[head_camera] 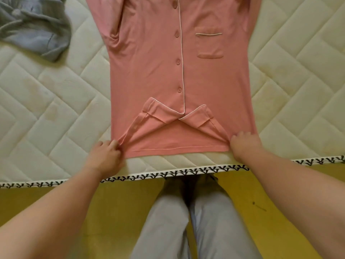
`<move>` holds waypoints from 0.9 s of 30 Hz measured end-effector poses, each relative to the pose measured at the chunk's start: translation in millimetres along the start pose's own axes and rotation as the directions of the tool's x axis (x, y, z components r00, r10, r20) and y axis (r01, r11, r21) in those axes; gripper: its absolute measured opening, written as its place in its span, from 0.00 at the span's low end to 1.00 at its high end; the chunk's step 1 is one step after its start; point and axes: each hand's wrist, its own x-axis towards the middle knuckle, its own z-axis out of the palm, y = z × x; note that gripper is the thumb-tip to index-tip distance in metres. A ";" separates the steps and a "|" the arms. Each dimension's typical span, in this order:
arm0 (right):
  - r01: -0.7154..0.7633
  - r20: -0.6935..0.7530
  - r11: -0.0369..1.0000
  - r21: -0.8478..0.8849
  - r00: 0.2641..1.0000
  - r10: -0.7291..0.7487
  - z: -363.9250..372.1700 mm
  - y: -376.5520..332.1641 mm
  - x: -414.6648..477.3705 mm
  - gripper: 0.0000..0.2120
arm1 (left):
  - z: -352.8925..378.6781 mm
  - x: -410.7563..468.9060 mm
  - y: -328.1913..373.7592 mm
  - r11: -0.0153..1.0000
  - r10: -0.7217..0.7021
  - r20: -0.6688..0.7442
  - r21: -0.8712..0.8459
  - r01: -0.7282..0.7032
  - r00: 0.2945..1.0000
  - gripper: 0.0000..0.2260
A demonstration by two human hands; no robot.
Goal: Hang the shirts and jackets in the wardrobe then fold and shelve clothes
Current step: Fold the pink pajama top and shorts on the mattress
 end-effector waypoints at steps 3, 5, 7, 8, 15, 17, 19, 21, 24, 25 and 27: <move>-0.062 -0.001 0.998 0.031 0.998 0.062 -17.1 -10.1 -0.3 0.21 | -11.2 0.3 15.6 0.950 -0.288 0.007 -0.123 0.287 0.958 0.27; -0.089 -0.099 0.955 0.283 0.988 0.122 -30.8 -14.3 5.2 0.19 | -21.7 7.0 25.9 0.886 -0.425 -0.019 -0.213 0.411 0.905 0.26; -0.040 -0.156 0.768 0.640 0.971 0.181 -46.2 -19.7 12.0 0.21 | -30.8 15.3 34.6 0.855 -0.452 -0.052 -0.311 0.415 0.891 0.24; -0.009 -0.157 0.634 0.773 0.966 0.205 -54.4 -23.5 16.0 0.24 | -33.6 21.4 37.9 0.842 -0.444 -0.061 -0.368 0.394 0.894 0.23; 0.060 -0.109 0.203 0.977 0.966 0.236 -70.0 -50.3 27.6 0.13 | -38.8 57.9 52.5 0.536 -0.483 0.121 -0.742 0.402 0.867 0.19; 0.119 -0.154 0.205 0.971 0.974 0.163 -58.4 -62.0 20.3 0.08 | -34.4 53.2 55.7 0.504 -0.460 0.121 -0.780 0.371 0.880 0.14; 0.219 -0.238 0.322 0.921 0.971 0.021 -40.9 -75.2 9.5 0.09 | -27.4 42.8 60.6 0.595 -0.373 0.053 -0.753 0.283 0.926 0.09; 0.315 -0.293 0.570 0.759 0.947 -0.134 -22.4 -85.6 -2.3 0.07 | -19.7 32.4 65.9 0.732 -0.269 -0.027 -0.655 0.187 0.963 0.07; 0.411 -0.333 0.753 0.513 0.904 -0.267 1.7 -96.0 -9.9 0.14 | -11.9 22.4 71.3 0.818 -0.207 -0.063 -0.559 0.137 0.976 0.06; 0.427 -0.334 0.751 0.504 0.898 -0.287 4.5 -97.5 -11.6 0.15 | -11.6 22.6 72.6 0.801 -0.229 -0.054 -0.578 0.157 0.972 0.09; 0.448 -0.315 0.706 0.548 0.893 -0.322 5.0 -97.7 -11.6 0.14 | -14.1 29.0 75.7 0.735 -0.279 -0.050 -0.654 0.180 0.959 0.14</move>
